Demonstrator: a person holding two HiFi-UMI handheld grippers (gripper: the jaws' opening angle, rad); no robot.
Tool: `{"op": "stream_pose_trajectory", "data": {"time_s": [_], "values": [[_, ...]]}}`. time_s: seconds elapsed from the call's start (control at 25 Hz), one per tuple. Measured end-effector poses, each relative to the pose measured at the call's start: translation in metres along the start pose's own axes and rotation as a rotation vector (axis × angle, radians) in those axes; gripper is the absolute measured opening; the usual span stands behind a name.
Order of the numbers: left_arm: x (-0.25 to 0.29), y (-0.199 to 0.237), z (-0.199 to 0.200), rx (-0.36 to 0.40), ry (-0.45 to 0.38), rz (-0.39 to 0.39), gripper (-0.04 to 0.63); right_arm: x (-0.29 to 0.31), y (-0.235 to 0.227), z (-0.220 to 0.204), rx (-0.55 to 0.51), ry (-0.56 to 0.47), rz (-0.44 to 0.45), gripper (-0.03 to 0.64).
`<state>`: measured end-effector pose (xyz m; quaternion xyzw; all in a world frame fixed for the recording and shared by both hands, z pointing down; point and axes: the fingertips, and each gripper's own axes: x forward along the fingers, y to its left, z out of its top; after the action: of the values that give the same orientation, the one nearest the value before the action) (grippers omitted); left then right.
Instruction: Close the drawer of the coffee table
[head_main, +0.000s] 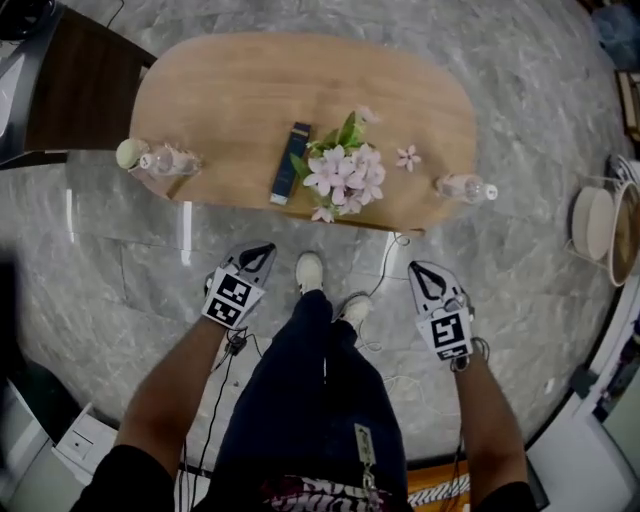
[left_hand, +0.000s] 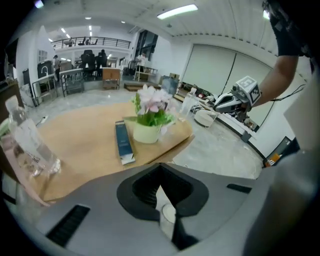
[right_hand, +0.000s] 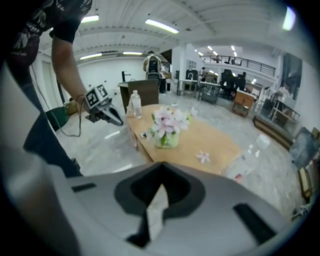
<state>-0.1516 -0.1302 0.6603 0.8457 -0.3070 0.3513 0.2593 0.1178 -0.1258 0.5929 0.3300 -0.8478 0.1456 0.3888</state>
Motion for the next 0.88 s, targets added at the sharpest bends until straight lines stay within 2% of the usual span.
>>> {"op": "stream_pose_trajectory", "data": {"time_s": [0.16, 0.24, 0.32, 0.36, 0.4, 0.48, 0.64, 0.88], "values": [[0.05, 0.016, -0.052, 0.037, 0.081, -0.018, 0.023, 0.043, -0.018, -0.072, -0.01, 0.106, -0.006, 0.031], [0.067, 0.025, -0.068, 0.058, 0.094, 0.002, 0.025, 0.058, -0.028, -0.106, -0.019, 0.163, -0.017, 0.032], [0.084, 0.036, -0.085, 0.117, 0.121, 0.034, 0.025, 0.073, -0.041, -0.134, -0.052, 0.207, -0.023, 0.034], [0.093, 0.039, -0.092, 0.151, 0.138, 0.038, 0.045, 0.079, -0.048, -0.146, -0.071, 0.226, -0.027, 0.05], [0.102, 0.04, -0.099, 0.174, 0.153, 0.035, 0.082, 0.083, -0.054, -0.158, -0.087, 0.244, -0.027, 0.139], [0.117, 0.044, -0.108, 0.179, 0.166, 0.032, 0.115, 0.09, -0.065, -0.176, -0.12, 0.277, -0.032, 0.173], [0.135, 0.059, -0.109, 0.153, 0.133, 0.051, 0.157, 0.106, -0.077, -0.196, -0.22, 0.322, -0.047, 0.204], [0.152, 0.065, -0.088, 0.147, 0.075, 0.048, 0.176, 0.133, -0.074, -0.208, -0.308, 0.332, 0.014, 0.21]]}}
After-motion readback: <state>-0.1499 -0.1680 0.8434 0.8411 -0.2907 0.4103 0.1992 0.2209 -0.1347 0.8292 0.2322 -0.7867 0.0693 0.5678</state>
